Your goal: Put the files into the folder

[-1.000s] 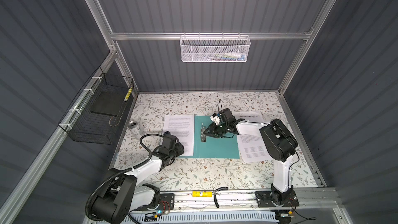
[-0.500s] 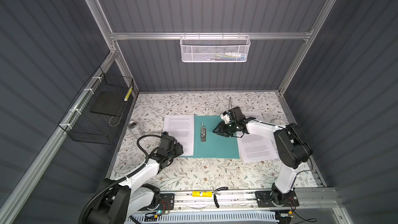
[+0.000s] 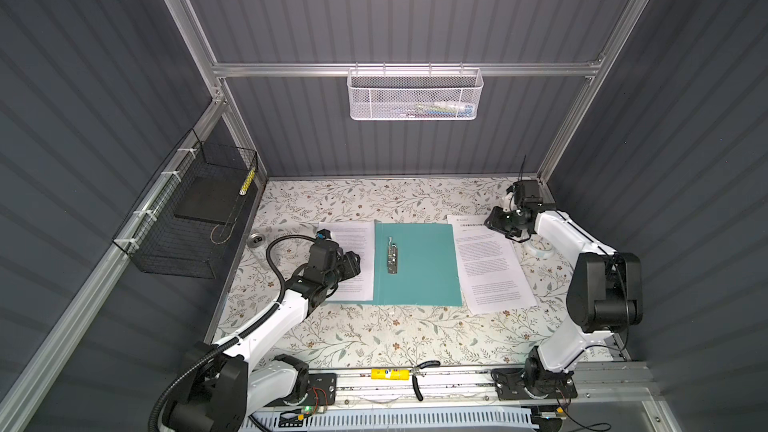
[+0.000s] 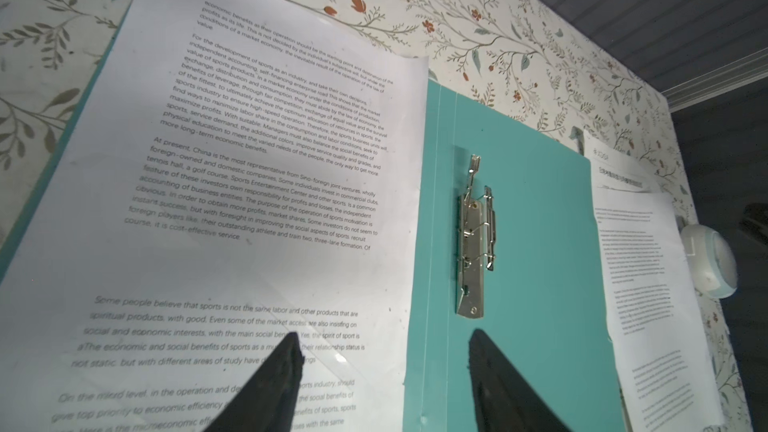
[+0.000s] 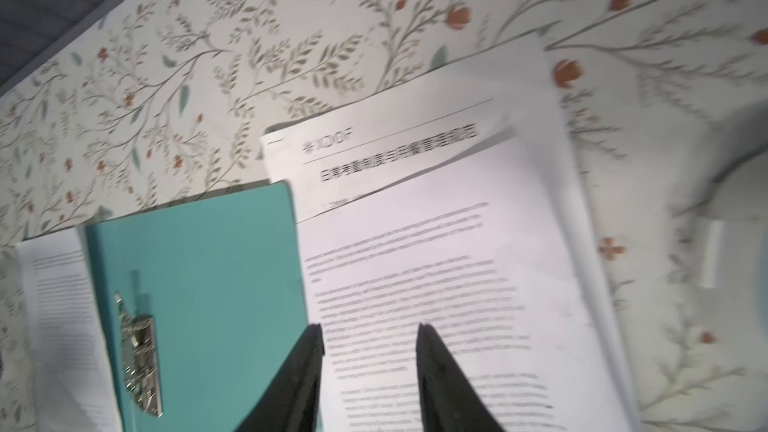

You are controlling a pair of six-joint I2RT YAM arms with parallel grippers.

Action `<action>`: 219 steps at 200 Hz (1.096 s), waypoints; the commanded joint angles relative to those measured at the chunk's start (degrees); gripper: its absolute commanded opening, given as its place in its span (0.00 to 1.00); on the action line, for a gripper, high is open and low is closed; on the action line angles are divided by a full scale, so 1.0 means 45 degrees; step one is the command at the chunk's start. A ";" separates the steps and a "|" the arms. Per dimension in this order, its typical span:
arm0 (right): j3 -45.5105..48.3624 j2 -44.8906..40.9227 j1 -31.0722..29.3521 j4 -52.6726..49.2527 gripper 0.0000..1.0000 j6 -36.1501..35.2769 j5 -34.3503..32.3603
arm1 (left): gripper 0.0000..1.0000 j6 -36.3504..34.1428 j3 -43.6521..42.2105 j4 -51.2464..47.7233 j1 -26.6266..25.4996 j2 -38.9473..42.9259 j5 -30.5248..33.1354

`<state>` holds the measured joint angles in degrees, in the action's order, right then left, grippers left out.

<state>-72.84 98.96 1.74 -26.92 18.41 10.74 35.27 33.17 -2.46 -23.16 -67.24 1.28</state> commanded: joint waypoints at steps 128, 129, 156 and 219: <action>0.0090 0.1551 0.1704 -0.0289 0.48 -0.2119 -0.0290 | 0.64 -0.0491 0.0124 0.0354 0.0068 -0.0541 -0.0529; 0.0081 0.1567 0.1713 -0.0289 0.48 -0.2119 -0.0284 | 0.64 -0.0492 0.0127 0.0352 0.0068 -0.0543 -0.0524; 0.0205 0.1728 0.1762 -0.0153 0.47 -0.2119 -0.0090 | 0.64 -0.0469 0.0110 0.0332 0.0068 -0.0618 -0.0530; 0.0400 0.2046 0.1948 -0.0048 0.46 -0.2078 0.0540 | 0.64 -0.0462 0.0037 0.0466 0.0068 -0.0761 -0.0548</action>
<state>-71.68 106.89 10.00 -27.35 9.80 11.11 34.02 33.26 -0.78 -23.16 -70.04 -0.25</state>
